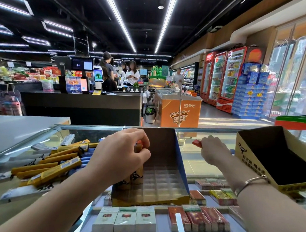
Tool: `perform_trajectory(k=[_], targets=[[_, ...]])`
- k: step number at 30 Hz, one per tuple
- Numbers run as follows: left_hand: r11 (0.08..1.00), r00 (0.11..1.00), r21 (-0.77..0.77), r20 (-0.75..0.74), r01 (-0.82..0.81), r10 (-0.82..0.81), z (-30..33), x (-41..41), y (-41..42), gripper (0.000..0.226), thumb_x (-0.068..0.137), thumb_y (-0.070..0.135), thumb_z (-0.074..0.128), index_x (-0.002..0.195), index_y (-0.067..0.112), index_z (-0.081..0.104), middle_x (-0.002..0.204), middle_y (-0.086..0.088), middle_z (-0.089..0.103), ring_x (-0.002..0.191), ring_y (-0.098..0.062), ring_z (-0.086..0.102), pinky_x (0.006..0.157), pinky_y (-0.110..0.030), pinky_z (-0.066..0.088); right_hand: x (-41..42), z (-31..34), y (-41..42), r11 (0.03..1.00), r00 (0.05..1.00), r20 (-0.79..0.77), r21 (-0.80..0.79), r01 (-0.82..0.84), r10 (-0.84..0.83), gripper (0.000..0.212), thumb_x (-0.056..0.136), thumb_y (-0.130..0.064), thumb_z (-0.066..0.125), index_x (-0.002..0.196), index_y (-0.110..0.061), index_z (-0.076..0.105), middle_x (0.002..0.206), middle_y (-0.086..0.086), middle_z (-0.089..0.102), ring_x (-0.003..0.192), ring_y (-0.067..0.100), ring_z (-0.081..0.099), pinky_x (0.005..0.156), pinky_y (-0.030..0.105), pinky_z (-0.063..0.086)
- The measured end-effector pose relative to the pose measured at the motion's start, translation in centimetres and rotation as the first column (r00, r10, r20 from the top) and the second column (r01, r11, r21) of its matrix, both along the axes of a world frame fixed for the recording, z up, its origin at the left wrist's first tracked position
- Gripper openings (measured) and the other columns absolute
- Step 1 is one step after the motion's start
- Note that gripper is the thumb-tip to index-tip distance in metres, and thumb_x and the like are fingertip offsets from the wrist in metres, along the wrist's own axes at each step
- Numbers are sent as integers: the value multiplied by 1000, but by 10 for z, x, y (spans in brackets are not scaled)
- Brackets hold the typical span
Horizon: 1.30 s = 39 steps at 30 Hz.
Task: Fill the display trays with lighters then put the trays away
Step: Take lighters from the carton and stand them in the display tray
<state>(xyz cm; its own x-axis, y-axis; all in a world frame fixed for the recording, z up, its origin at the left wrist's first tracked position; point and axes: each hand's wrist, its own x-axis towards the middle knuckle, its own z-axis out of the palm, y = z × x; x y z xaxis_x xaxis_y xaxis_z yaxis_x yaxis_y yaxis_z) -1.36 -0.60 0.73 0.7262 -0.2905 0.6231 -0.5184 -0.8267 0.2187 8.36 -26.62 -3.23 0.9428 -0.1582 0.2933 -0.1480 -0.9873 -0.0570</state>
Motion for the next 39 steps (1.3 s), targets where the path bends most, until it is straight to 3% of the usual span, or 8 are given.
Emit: perform_trajectory(k=[8,13,16,18,21,28,35,39], targets=[[999,999,-38,43,26,-24,-3,-1,-3,13,79,36,58,90,33,65,100,15,64,81,0,51,60,-6,36,-23,25,5,882,998,31,466,-69,61,18,88,-12,53,105,-5,49,80,7,51,72,20,50,65,35,47],[997,998,-63,53,40,-36,-6,1,-6,34,80,46,55,111,36,60,114,13,63,87,3,46,65,-8,34,-59,75,42,399,874,478,787,-471,90,20,92,-22,55,97,-3,55,82,15,61,72,28,62,58,37,52],[999,992,-33,127,-7,12,-3,-1,-7,52,75,62,44,122,39,52,118,14,61,99,-3,54,69,-17,38,-85,86,64,29,849,498,860,-510,175,8,90,-19,56,96,-14,55,87,10,65,80,24,66,61,34,55],[999,977,-13,209,33,-29,1,-3,-6,54,76,61,50,123,35,52,119,11,61,109,-11,55,81,-27,42,-96,84,76,-81,854,444,895,-439,272,12,88,-17,59,99,-14,54,91,13,65,85,27,67,58,34,56],[987,936,54,312,153,-162,5,-5,-6,54,75,48,64,124,29,53,117,5,62,110,-19,55,91,-34,38,-100,79,85,-151,860,381,924,-350,338,22,87,-12,59,108,-11,54,92,15,64,79,25,66,50,28,53],[940,830,104,446,324,-336,9,-5,-6,27,82,37,58,98,20,70,101,3,65,96,-16,59,71,-38,55,-98,71,90,-268,799,271,953,-143,537,18,90,-14,50,103,-1,51,72,10,59,56,15,54,41,21,45],[815,891,-371,279,445,-359,27,-11,5,21,76,36,62,95,26,63,86,16,65,78,-2,64,68,-16,52,-98,69,92,-228,792,269,959,-168,548,19,95,-18,45,100,0,48,57,12,60,36,14,48,35,18,39],[761,923,-525,179,382,-341,33,-8,14,18,70,39,62,86,33,61,77,15,67,67,-1,62,59,-18,52,-99,72,88,-107,746,324,940,-325,581,15,92,-17,51,102,-8,57,70,7,67,39,11,50,38,18,40]])
